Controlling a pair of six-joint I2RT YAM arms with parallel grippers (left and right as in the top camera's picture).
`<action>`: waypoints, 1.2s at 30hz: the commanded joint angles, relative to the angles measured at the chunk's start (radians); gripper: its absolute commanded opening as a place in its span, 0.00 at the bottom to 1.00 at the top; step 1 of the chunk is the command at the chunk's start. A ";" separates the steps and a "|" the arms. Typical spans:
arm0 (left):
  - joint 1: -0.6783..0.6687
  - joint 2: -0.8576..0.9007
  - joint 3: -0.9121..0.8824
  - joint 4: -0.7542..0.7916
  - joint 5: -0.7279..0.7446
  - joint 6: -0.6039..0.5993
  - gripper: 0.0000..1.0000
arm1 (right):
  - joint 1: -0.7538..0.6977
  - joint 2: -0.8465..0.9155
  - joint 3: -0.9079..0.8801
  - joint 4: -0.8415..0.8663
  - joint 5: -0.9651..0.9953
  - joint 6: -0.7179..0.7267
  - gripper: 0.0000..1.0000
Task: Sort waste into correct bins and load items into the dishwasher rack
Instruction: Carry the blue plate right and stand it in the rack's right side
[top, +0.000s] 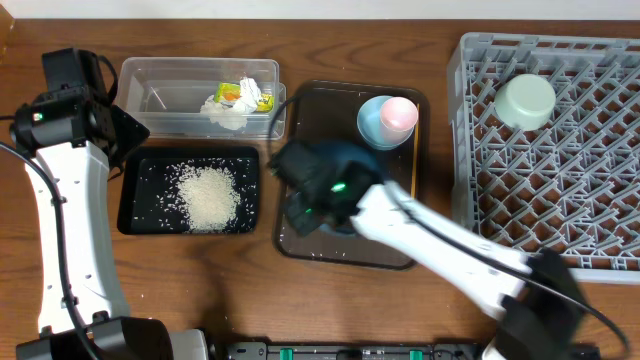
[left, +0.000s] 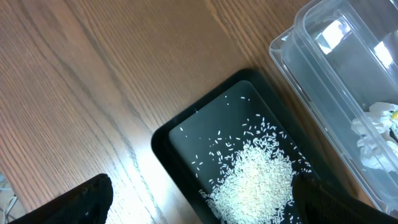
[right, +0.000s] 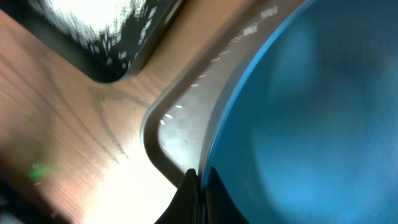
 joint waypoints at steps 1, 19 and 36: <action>0.004 0.002 0.003 -0.002 -0.005 -0.008 0.94 | -0.120 -0.166 0.004 -0.050 0.059 0.011 0.01; 0.004 0.002 0.003 -0.003 -0.005 -0.008 0.94 | -1.133 -0.513 0.000 -0.077 -0.408 -0.272 0.01; 0.004 0.002 0.003 -0.002 -0.005 -0.008 0.94 | -1.490 -0.156 0.000 0.436 -1.195 -0.364 0.01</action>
